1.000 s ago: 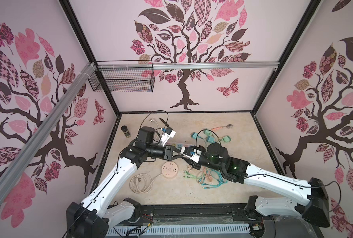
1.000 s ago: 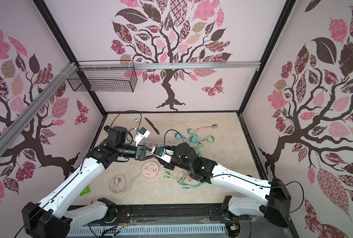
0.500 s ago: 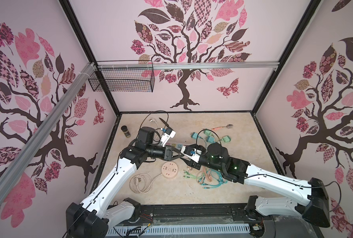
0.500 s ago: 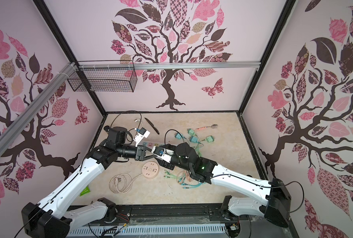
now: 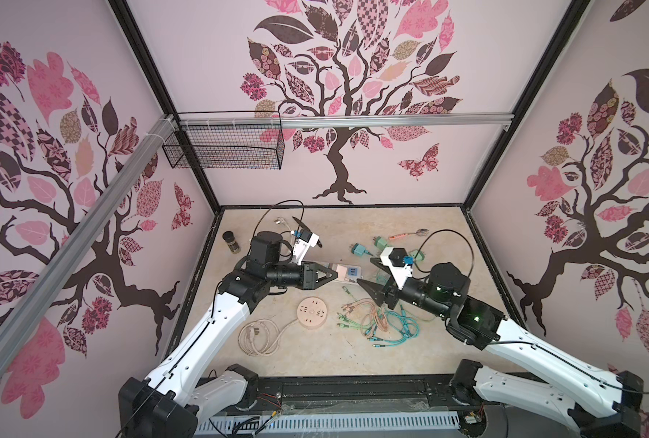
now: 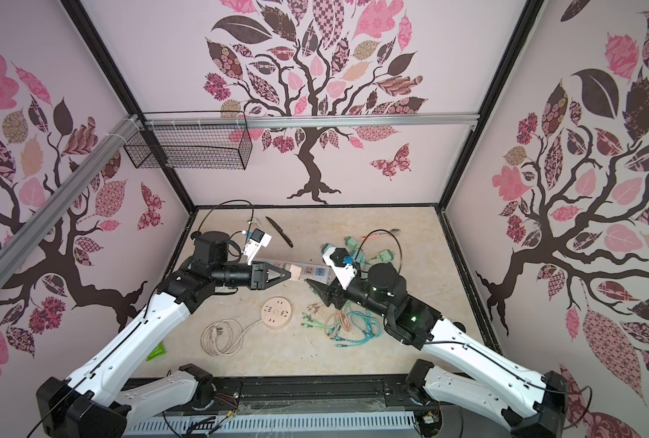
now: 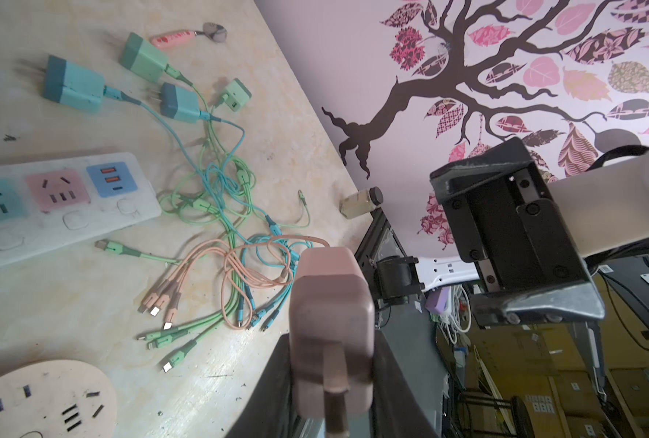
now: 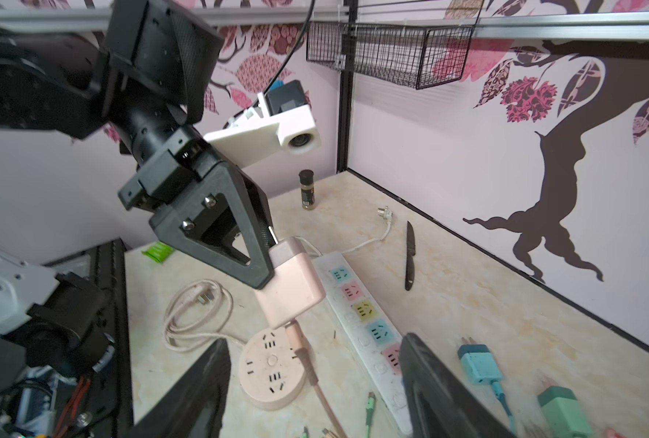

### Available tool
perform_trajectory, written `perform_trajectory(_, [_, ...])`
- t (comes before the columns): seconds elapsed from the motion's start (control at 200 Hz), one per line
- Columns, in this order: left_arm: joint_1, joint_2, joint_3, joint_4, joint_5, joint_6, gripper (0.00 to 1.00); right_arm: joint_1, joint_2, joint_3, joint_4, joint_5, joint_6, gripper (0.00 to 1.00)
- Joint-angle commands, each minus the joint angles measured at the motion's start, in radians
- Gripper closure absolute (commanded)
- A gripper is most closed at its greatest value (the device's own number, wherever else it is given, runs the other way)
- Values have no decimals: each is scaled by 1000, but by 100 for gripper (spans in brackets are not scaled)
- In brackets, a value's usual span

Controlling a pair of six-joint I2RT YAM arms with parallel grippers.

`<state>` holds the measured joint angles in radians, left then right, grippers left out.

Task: Insert plugs into power strip
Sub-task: Pick up the plug from the middle-right of the table.

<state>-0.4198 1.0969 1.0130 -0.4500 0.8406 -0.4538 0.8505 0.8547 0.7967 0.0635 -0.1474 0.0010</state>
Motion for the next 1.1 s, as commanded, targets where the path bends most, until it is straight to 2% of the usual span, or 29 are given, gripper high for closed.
perform_trajectory(0.0, [-3,-35,-21,110,-59,-29,100,-2,-35,-26,59,-164,227,30])
perform_trajectory(0.22, [-4,-60,-34,238,-68,-94,100,-11,-12,-102,272,-290,459,35])
perform_trajectory(0.29, [-4,-77,-40,269,-60,-101,100,-42,7,-143,407,-360,562,37])
perform_trajectory(0.36, [-4,-102,-52,300,-61,-114,100,-98,39,-191,605,-438,722,39])
perform_trajectory(0.43, [-3,-129,-67,329,-65,-128,100,-127,70,-219,727,-467,802,40])
perform_trajectory(0.72, [-4,-207,-141,465,-60,-193,100,-128,132,-212,839,-480,845,39])
perform_trajectory(1.095, [-5,-224,-210,665,-58,-298,100,-128,240,-162,959,-512,899,39])
